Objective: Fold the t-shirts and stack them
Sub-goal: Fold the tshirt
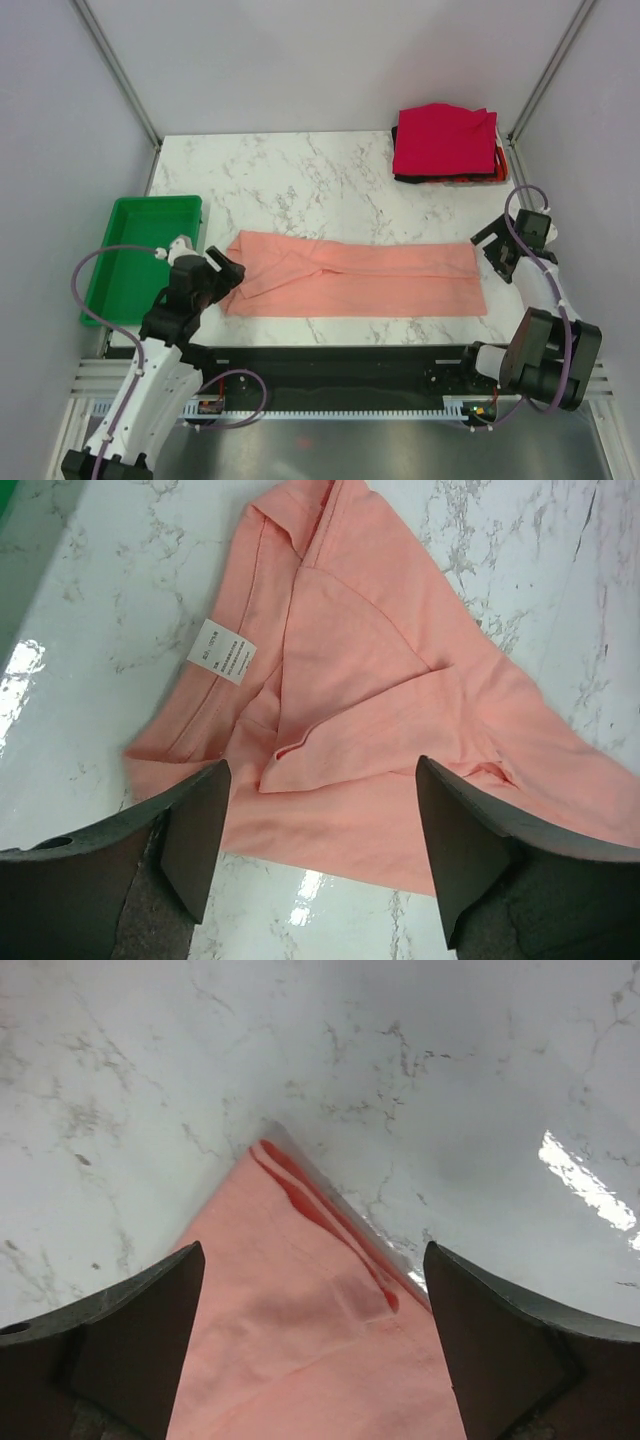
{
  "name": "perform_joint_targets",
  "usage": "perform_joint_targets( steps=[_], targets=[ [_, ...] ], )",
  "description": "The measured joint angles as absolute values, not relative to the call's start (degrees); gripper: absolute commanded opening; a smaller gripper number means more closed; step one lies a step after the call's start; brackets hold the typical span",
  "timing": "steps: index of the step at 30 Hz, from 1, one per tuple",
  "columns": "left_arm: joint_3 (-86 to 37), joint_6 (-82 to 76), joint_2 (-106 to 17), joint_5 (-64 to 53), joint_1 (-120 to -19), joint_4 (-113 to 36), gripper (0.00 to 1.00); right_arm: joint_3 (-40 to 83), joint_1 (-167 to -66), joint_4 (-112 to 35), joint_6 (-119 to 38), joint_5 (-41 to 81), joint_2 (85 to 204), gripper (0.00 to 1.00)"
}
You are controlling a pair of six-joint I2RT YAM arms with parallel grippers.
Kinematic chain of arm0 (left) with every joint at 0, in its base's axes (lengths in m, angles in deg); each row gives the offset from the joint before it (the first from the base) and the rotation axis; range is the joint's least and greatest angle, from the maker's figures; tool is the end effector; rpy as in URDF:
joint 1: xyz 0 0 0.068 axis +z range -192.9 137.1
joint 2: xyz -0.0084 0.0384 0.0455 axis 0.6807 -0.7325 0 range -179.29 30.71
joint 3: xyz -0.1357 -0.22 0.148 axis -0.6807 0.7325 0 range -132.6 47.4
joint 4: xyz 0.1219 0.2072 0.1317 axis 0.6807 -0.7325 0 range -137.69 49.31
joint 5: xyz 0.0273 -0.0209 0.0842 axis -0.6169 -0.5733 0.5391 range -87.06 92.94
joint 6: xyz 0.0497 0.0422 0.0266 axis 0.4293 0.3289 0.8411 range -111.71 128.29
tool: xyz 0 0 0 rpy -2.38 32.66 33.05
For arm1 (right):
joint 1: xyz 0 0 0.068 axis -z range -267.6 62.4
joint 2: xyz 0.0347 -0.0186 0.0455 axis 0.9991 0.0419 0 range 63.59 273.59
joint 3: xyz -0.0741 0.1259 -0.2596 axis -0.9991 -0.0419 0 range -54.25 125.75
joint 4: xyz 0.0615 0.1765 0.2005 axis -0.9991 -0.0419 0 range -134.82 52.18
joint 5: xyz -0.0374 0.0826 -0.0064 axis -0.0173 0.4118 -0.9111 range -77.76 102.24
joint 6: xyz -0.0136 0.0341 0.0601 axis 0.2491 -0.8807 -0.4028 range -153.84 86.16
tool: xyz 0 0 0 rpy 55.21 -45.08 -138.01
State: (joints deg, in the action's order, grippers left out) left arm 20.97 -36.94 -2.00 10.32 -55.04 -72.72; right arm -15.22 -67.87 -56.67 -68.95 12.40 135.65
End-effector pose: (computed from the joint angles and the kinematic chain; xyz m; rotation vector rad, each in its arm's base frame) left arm 0.1409 -0.0227 0.2202 -0.7119 2.1483 -0.3980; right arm 0.2461 -0.0880 0.1952 1.1410 2.2021 0.1182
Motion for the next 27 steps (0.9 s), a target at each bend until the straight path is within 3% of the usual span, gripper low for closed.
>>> perform_joint_targets(
  steps=[7,15,22,27],
  targets=[
    [24.4,-39.3,-2.6,10.8,-55.2,-71.2,0.73,-14.7,-77.7,-54.9,-71.4,13.6,131.4,0.98],
    [22.5,-39.7,-27.0,11.4,-65.4,-63.5,0.73,-18.5,-89.3,-50.6,-71.9,14.0,140.4,0.98],
    [4.4,-39.6,-53.8,14.8,-67.4,-61.5,0.73,-21.8,-101.5,-41.7,-77.3,11.4,140.8,0.98],
    [-15.8,-38.3,-71.6,16.6,-64.7,-64.5,0.74,-25.5,-125.9,-36.0,-92.6,9.8,139.0,0.98]
  ],
)
